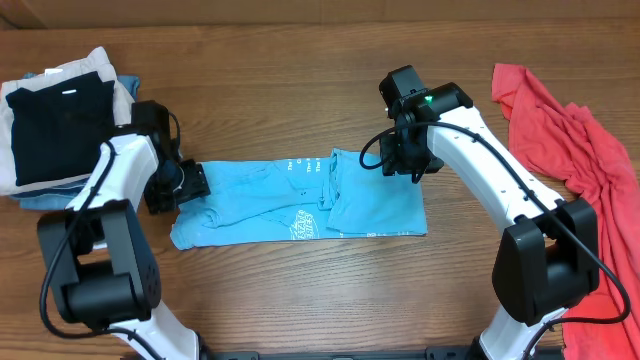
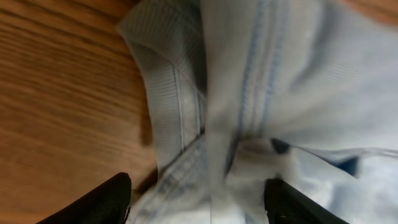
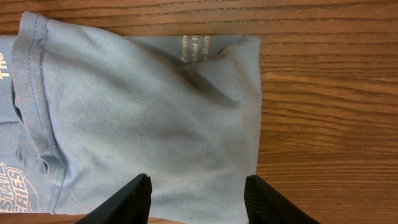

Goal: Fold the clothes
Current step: 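Release the right gripper and lift the strip's left end with the left gripper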

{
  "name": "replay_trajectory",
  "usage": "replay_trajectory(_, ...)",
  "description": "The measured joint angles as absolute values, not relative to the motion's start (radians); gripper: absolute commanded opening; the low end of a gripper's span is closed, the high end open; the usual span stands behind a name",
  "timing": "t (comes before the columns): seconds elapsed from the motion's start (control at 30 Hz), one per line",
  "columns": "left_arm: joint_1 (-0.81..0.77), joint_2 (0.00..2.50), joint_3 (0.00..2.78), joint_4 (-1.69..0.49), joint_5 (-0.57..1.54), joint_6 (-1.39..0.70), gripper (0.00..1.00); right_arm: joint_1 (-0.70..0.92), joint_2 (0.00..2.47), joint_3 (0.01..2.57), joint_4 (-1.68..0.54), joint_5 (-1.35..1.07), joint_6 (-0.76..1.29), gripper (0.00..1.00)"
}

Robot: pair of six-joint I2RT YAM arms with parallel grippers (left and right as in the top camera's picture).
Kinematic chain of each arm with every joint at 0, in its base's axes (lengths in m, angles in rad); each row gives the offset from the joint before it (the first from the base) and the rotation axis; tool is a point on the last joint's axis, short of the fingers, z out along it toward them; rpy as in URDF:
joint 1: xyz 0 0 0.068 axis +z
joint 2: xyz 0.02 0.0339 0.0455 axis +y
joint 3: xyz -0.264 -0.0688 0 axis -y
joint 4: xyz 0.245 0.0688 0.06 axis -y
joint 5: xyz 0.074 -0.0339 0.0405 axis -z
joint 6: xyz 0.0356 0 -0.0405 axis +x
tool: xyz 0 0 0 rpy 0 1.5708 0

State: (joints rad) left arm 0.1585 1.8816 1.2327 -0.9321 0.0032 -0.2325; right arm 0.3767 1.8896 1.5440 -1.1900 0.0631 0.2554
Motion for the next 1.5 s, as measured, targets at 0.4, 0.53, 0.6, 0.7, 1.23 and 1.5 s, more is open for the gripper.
replay_trajectory(0.4,0.159,1.949,1.231,-0.914,0.049,-0.229,0.33,0.377,1.890,1.544,-1.190,0.064,0.258,0.52)
replay_trajectory(0.53,0.154,1.958,1.238,-0.912,0.099,-0.226,0.06,0.377,1.890,1.544,-1.196,0.064,0.258,0.52)
replay_trajectory(0.6,0.150,1.958,1.242,-0.913,0.108,-0.232,0.04,0.377,1.890,1.544,-1.197,0.064,0.258,0.52)
replay_trajectory(0.7,0.152,1.959,1.246,-0.922,0.109,-0.229,0.04,0.377,1.890,1.544,-1.197,0.064,0.258,0.52)
replay_trajectory(1.23,0.295,1.847,1.462,-1.151,-0.102,-0.220,0.04,0.222,1.890,1.544,-1.224,0.084,0.192,0.54)
replay_trajectory(1.5,0.279,1.800,1.664,-1.269,-0.106,-0.201,0.04,0.211,1.890,1.544,-1.226,0.093,0.167,0.55)
